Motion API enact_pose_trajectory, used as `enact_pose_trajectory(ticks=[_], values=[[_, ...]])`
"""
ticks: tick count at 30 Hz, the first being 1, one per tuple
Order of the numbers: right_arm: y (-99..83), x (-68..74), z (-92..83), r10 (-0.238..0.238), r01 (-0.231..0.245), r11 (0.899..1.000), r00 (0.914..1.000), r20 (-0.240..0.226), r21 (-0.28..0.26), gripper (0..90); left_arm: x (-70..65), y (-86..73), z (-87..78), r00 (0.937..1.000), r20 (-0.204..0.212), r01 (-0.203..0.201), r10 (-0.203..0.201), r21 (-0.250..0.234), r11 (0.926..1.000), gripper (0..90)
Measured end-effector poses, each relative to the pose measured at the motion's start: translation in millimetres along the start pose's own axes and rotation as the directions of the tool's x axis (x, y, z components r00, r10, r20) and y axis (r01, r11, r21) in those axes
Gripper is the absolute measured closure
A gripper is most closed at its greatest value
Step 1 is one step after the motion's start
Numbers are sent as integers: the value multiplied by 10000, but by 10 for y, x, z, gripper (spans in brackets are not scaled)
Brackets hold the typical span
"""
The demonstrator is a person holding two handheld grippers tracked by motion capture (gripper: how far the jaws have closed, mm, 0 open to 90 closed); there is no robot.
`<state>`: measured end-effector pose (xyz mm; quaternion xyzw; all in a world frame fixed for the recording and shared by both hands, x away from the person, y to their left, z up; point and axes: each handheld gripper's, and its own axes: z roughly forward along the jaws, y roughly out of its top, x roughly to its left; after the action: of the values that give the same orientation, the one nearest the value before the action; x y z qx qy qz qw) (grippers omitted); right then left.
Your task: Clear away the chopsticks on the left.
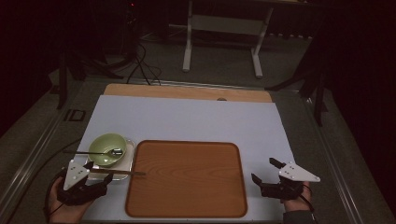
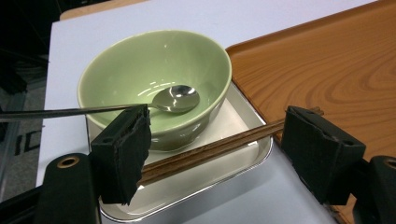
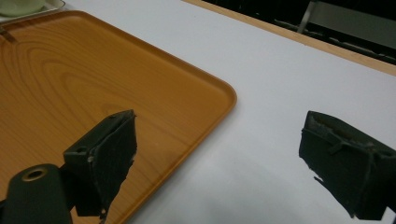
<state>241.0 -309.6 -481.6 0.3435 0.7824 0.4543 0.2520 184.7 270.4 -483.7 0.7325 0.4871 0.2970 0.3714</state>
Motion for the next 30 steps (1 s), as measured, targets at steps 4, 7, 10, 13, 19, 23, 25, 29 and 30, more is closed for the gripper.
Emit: enact_pose_trajectory(ticks=[4,7,10,13,19,23,25,29,30], values=[[-2,1,2,-16,16,10000,10000,-35,-6,107,-3,1,-4,10000,-49,-34,34,-39,10000,244],[1,-1,8,-59,59,10000,10000,-49,-34,106,-7,0,-4,9998,-89,-158,157,-71,9999,242],[3,-4,7,-60,60,10000,10000,-32,-52,106,-3,-3,-3,9998,-85,-195,194,-93,9998,243],[5,-9,3,-73,72,9999,10000,-48,-79,107,4,-6,-2,9996,-81,-268,268,-64,9996,244],[-6,-34,-9,-13,13,10000,10000,79,-19,107,17,-13,4,9989,-227,-403,402,-52,9992,250],[-9,-46,-11,26,-26,10000,9999,117,-34,107,40,-27,27,9987,-261,-441,443,75,9990,250],[-7,-44,-8,13,-13,10000,9999,115,-14,107,75,-52,66,9978,-365,-546,557,287,9981,247],[-4,-38,0,-9,9,10000,10000,87,25,107,108,-76,93,9981,-305,-527,540,422,9977,243],[-3,-37,-1,-15,14,10000,10000,89,22,107,119,-86,103,9979,-301,-556,572,494,9972,243]])
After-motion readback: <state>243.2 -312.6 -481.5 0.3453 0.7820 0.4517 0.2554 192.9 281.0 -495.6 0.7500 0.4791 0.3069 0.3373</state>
